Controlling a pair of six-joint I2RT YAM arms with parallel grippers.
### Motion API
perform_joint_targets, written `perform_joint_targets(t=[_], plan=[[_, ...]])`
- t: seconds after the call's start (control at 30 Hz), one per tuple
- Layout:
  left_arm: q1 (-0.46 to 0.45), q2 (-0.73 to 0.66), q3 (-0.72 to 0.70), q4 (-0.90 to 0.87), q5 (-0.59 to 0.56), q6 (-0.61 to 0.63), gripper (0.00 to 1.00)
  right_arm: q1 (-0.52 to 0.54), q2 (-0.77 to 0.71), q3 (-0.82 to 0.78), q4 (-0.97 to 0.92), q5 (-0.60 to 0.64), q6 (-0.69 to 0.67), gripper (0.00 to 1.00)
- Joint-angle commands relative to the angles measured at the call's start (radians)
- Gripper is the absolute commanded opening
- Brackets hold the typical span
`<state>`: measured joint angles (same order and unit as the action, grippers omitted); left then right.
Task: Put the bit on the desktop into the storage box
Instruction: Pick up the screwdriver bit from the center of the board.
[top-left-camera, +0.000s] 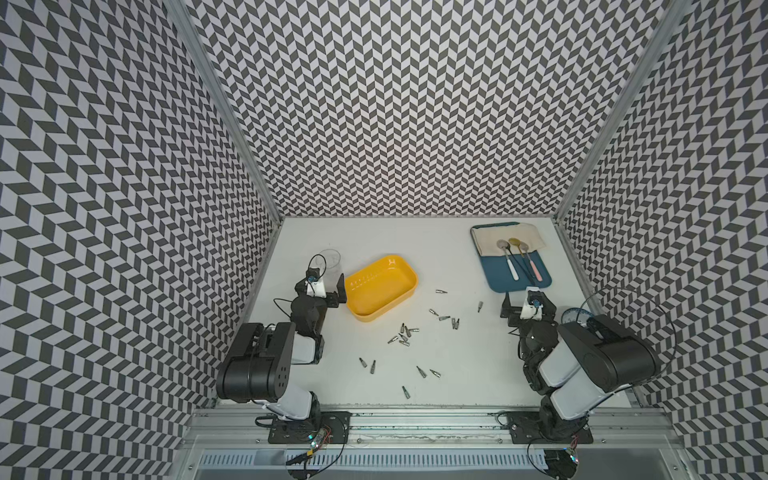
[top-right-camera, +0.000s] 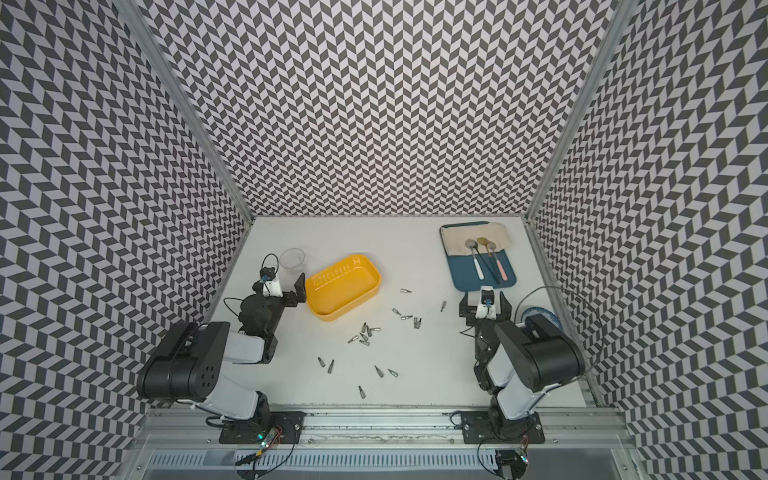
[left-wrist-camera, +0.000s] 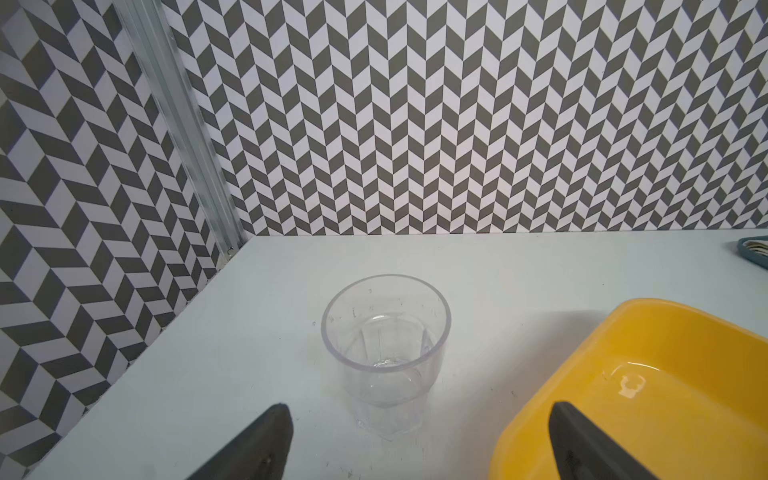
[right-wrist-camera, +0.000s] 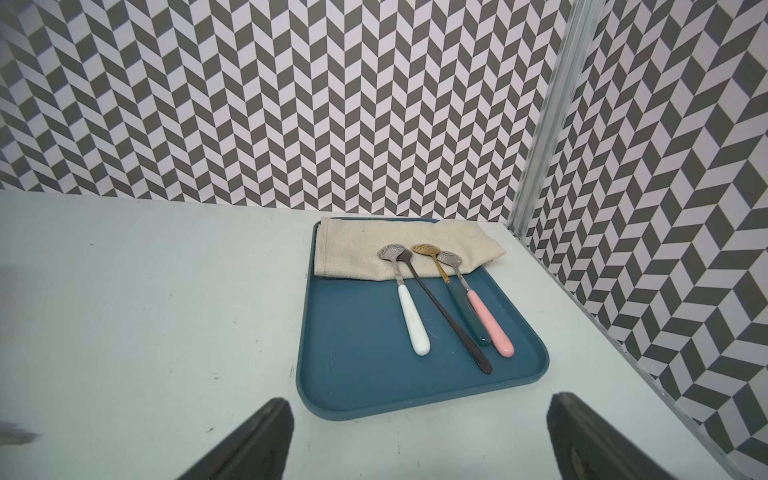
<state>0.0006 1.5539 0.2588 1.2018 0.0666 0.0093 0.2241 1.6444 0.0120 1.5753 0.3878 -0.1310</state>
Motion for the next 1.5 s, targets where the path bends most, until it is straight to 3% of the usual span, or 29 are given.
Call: perform_joint_targets(t=[0.0,0.5,0.6,0.67,1.03,1.17,1.23,1.3,1.47], plan=[[0.004,-0.006,0.013,0.005,0.008,0.007,1.0,-0.006,0.009,0.002,0.298,-0.004,-0.001,0.99],[0.009,-0.006,0.013,0.004,0.014,0.005,1.0,-0.007,0.008,0.001,0.299,-0.006,-0.001,0.99],[0.07,-0.002,-0.013,0.057,0.135,-0.019,1.0,-0.007,0.008,0.002,0.297,-0.006,-0.001,0.99],[0.081,-0.002,-0.027,0.093,0.158,-0.025,1.0,-0.008,0.008,0.002,0.297,-0.006,-0.001,1.0],[-0.008,-0.015,0.018,0.004,-0.022,0.018,1.0,-0.015,-0.012,0.025,0.233,0.023,0.021,0.99],[-0.039,-0.157,0.196,-0.397,-0.132,-0.004,1.0,-0.016,-0.018,0.012,0.251,0.018,0.021,0.99],[-0.04,-0.235,0.263,-0.517,-0.135,-0.046,1.0,-0.014,-0.033,-0.01,0.285,0.015,0.016,0.99],[-0.049,-0.291,0.32,-0.628,-0.154,-0.063,1.0,0.045,-0.087,-0.015,0.296,0.15,-0.023,0.99],[-0.065,-0.381,0.485,-1.001,-0.13,-0.111,1.0,0.159,-0.378,0.104,-0.102,0.237,-0.164,0.99]])
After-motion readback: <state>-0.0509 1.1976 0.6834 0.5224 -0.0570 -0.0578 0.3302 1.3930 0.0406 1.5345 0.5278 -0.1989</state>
